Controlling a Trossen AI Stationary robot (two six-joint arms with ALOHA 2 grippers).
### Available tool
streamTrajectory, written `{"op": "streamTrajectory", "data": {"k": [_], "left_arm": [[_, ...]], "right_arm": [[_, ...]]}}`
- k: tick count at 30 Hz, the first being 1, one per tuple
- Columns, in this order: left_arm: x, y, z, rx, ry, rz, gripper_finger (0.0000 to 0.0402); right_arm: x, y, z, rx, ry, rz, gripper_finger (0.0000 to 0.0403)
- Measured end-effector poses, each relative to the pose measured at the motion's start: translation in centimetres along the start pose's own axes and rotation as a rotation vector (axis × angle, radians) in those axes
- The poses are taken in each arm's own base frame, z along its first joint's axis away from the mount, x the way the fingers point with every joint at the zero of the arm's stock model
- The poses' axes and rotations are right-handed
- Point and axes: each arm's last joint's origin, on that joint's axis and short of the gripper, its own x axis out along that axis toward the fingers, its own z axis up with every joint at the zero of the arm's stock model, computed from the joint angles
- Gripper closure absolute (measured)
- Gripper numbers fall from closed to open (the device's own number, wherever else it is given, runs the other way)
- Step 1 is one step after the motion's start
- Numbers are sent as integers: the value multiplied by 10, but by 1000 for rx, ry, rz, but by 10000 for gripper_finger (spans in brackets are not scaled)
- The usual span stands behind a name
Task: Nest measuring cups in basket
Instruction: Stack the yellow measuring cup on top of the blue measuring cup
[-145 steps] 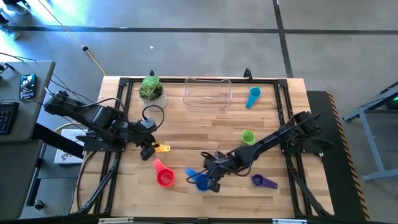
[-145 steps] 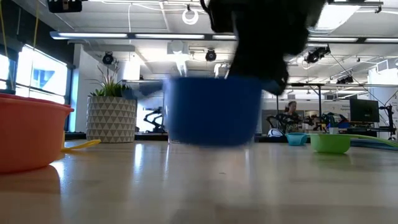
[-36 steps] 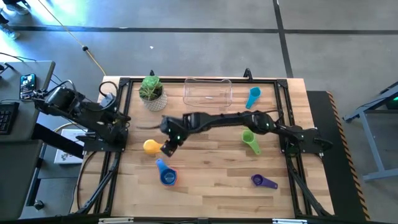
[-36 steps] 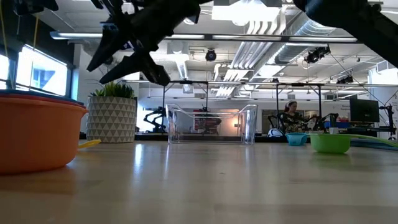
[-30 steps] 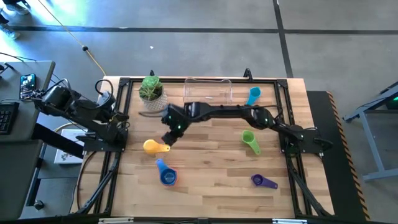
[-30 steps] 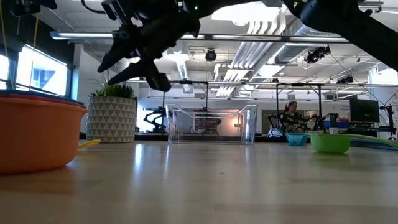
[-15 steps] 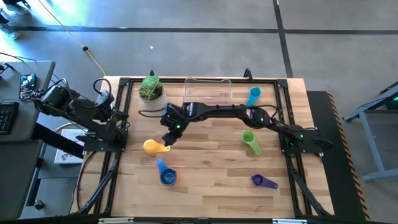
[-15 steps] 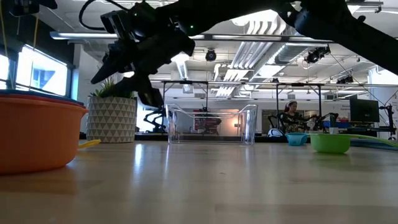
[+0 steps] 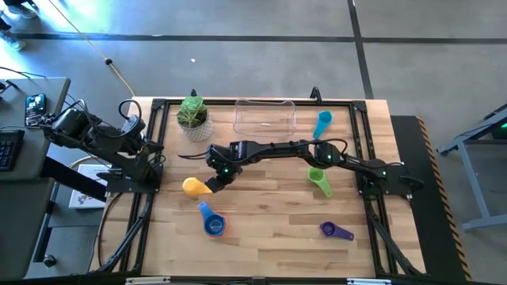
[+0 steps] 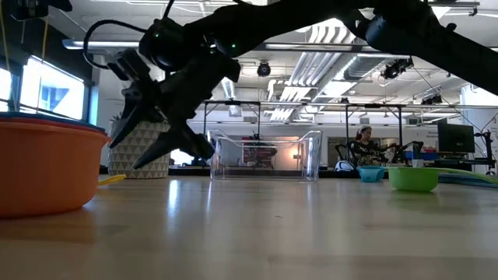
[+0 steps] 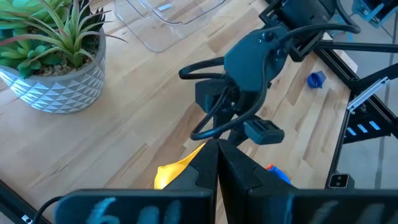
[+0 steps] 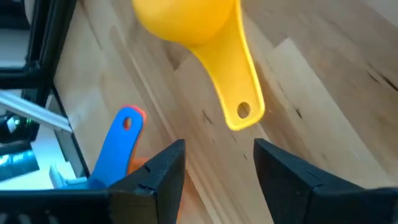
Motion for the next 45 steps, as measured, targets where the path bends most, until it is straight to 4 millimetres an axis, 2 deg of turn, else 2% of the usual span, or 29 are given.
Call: {"op": "streamTrajectory", "data": {"k": [5,18,22,35,40,45], "left_arm": [[0,0,0,0,1,0,402],[0,0,0,19,1,-1,401],[0,0,0,19,1,-1,402],[0,1,0,24,6,6,402],[0,1,-1,28,9,11,401],[0,1,-1,37,9,11,401]], "right_arm": [[0,-1,2,35,-60,-55,221],[8,-1,0,62,-96,-70,221],[17,-10,-2,107,-95,-73,221],[29,-11,-3,124,-105,-16,222],[30,-12,-3,141,-100,-13,241],[31,-13,-4,144,-97,-17,284]]}}
